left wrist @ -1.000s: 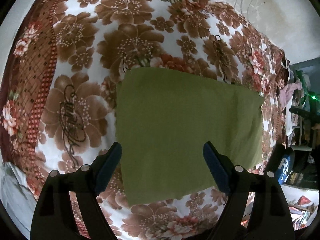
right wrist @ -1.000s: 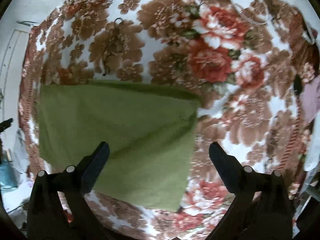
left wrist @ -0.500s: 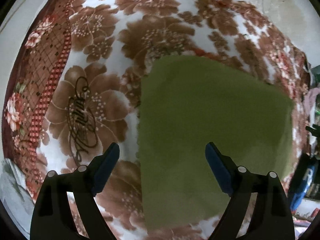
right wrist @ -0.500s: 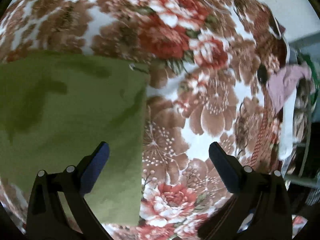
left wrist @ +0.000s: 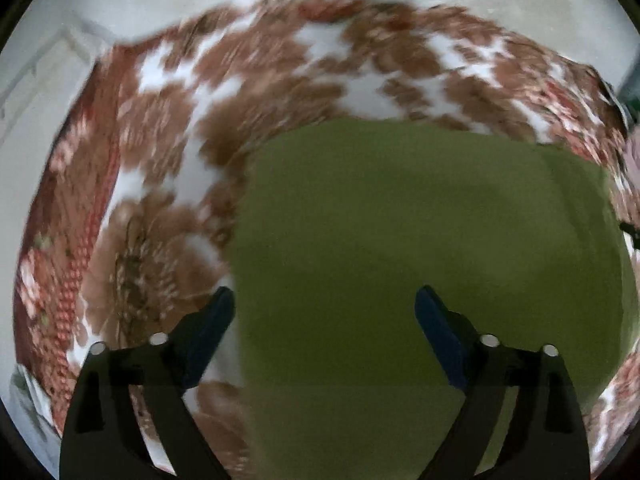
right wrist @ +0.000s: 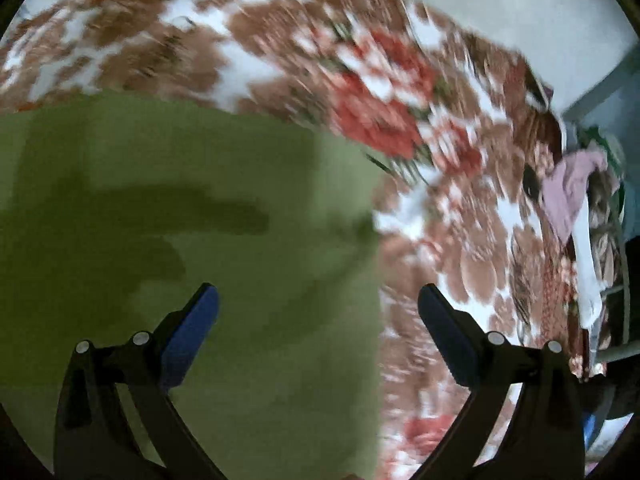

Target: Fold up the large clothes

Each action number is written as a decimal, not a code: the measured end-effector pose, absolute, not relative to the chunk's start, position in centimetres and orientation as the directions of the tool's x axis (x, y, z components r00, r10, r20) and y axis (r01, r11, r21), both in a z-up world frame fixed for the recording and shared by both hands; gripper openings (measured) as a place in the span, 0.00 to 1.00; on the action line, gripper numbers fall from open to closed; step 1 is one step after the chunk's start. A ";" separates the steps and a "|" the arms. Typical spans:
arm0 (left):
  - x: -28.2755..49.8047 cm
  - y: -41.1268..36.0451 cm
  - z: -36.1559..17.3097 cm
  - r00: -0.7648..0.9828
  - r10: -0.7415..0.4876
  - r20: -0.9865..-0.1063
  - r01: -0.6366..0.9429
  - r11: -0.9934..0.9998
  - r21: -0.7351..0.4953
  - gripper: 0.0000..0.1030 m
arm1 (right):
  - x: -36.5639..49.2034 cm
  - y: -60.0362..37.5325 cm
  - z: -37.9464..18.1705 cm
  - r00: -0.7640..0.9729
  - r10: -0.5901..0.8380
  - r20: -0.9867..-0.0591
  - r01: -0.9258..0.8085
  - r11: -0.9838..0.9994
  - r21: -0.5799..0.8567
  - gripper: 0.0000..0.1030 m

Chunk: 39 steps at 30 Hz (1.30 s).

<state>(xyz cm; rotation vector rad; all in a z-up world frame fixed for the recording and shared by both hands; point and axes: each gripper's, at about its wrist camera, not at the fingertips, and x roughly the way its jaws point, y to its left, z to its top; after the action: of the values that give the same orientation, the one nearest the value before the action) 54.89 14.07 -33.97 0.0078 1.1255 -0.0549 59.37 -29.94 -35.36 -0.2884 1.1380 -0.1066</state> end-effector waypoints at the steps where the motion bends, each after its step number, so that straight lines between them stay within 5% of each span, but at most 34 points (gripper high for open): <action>1: 54.6 12.4 -33.6 0.456 -0.053 -0.888 0.066 0.997 -0.026 0.94 | 58.9 -28.1 -35.2 0.442 -0.203 -0.874 -0.069 0.963 -0.259 0.95; 9: 54.0 5.1 -37.2 0.517 -0.060 -0.854 0.036 0.998 -0.049 0.95 | 57.2 -22.2 -38.0 0.504 -0.155 -0.850 -0.064 0.974 -0.215 0.95; 22: 49.1 13.4 -38.7 0.503 0.187 -0.844 -0.048 0.981 0.188 0.95 | 54.7 -30.6 -38.6 0.504 -0.300 -0.810 0.032 0.944 -0.329 0.95; 31: 39.9 13.6 -33.0 0.569 0.147 -0.809 -0.176 0.983 0.055 0.95 | 51.8 -28.4 -34.8 0.544 -0.236 -0.805 -0.014 0.957 -0.289 0.95; 39: 30.7 12.8 -36.5 0.560 0.058 -0.826 -0.336 0.928 -0.163 0.95 | 50.6 -24.2 -34.2 0.555 -0.164 -0.816 -0.081 0.965 -0.249 0.95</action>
<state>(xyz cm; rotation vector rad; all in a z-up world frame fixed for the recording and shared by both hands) 30.74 12.82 -36.51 -0.3199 0.9518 0.2366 50.57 -24.17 -34.25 -0.2718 0.9849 -0.0495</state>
